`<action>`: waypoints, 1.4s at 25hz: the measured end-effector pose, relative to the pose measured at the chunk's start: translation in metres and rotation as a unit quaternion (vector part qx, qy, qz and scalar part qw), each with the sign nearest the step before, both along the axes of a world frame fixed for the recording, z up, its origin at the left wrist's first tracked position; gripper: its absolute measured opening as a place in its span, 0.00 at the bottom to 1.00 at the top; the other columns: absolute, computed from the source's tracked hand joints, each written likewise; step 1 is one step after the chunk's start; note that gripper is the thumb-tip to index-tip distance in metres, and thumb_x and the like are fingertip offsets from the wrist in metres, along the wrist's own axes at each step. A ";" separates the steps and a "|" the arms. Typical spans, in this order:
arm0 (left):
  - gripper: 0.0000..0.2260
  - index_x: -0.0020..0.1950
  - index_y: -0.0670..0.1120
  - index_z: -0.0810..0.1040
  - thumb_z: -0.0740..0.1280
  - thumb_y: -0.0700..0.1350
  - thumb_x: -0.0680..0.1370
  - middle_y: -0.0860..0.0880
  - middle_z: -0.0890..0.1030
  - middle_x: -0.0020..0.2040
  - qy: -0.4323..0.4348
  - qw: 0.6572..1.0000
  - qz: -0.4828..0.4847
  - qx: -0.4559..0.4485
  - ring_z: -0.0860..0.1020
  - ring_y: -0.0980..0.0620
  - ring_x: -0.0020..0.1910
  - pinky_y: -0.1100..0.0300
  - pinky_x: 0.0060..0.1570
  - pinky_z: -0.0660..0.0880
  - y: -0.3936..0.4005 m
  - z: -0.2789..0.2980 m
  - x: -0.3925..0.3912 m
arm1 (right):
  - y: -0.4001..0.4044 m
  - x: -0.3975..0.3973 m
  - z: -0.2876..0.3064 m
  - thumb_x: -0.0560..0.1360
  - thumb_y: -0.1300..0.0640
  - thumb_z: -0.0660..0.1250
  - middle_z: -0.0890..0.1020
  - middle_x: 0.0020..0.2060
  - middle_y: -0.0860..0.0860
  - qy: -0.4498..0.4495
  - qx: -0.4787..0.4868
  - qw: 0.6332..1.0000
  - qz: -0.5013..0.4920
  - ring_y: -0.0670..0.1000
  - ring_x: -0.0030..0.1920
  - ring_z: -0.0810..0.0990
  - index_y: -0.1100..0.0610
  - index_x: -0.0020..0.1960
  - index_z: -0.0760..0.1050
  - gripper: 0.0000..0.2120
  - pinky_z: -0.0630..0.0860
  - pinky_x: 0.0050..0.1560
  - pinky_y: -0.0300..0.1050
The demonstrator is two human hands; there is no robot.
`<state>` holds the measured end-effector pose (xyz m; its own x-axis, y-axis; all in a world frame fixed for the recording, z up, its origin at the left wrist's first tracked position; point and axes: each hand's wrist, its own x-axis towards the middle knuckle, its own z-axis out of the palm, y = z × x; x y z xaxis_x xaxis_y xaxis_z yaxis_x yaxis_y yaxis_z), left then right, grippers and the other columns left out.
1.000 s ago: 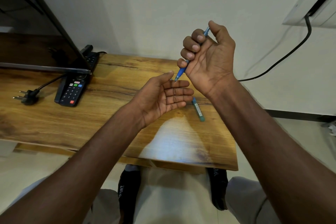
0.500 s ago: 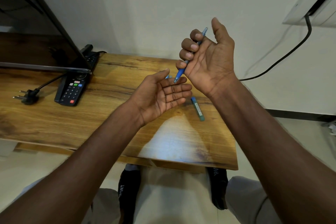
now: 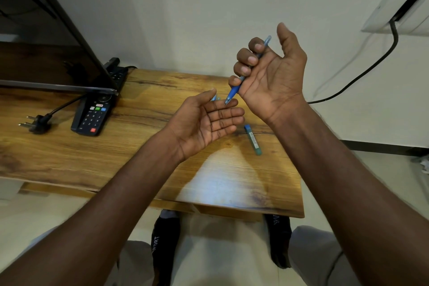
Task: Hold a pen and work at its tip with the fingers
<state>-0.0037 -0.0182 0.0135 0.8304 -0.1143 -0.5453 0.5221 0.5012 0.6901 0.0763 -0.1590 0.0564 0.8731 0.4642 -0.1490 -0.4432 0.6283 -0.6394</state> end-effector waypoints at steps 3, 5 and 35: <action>0.21 0.57 0.40 0.85 0.60 0.55 0.85 0.39 0.87 0.54 0.003 1.000 0.000 -0.001 0.88 0.45 0.50 0.54 0.59 0.80 0.000 0.000 0.001 | 0.000 0.001 -0.002 0.82 0.45 0.53 0.63 0.32 0.49 0.000 0.000 1.000 -0.005 0.50 0.32 0.61 0.53 0.36 0.65 0.19 0.60 0.36 0.46; 0.21 0.56 0.40 0.84 0.60 0.55 0.85 0.39 0.87 0.54 0.003 1.000 0.001 -0.001 0.88 0.45 0.50 0.53 0.59 0.80 0.001 0.000 0.001 | 0.000 0.001 -0.002 0.82 0.45 0.54 0.63 0.32 0.49 0.000 0.004 1.000 0.002 0.50 0.32 0.62 0.53 0.36 0.66 0.19 0.61 0.37 0.46; 0.21 0.57 0.40 0.84 0.60 0.55 0.85 0.39 0.87 0.53 -0.003 1.000 -0.005 0.001 0.88 0.45 0.50 0.55 0.55 0.82 0.000 0.001 -0.001 | -0.003 0.003 -0.001 0.83 0.44 0.53 0.64 0.31 0.48 0.002 0.021 1.000 -0.004 0.49 0.32 0.62 0.53 0.37 0.66 0.20 0.61 0.37 0.46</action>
